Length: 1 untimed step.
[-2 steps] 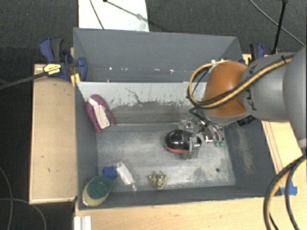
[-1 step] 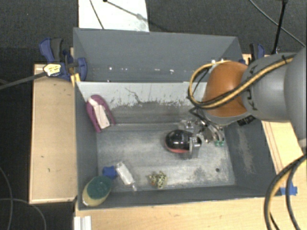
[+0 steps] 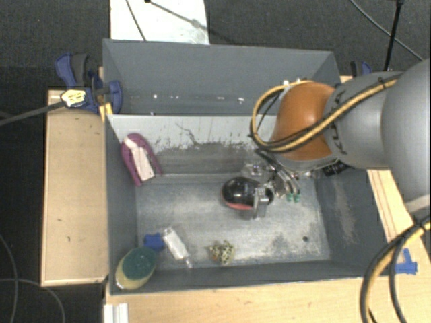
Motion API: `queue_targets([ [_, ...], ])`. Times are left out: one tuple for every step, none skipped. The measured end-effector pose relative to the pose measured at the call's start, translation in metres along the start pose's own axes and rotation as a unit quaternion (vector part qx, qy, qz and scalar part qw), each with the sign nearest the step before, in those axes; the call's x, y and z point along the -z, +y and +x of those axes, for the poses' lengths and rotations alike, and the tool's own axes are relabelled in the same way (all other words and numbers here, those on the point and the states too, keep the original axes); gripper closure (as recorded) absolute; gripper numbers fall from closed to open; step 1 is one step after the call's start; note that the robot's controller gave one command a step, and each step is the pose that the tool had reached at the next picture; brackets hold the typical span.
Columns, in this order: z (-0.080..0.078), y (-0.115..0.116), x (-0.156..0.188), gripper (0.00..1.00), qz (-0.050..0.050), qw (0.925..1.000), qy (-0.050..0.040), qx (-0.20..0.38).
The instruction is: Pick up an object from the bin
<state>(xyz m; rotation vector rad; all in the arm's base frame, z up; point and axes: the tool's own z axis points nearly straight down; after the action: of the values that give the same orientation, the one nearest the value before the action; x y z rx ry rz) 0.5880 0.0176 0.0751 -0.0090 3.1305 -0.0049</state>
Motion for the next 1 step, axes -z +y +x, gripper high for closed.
queue_targets([
  [0.0189,0.01,0.1046,1.0,-0.002,0.9999,0.0008,-0.011],
])
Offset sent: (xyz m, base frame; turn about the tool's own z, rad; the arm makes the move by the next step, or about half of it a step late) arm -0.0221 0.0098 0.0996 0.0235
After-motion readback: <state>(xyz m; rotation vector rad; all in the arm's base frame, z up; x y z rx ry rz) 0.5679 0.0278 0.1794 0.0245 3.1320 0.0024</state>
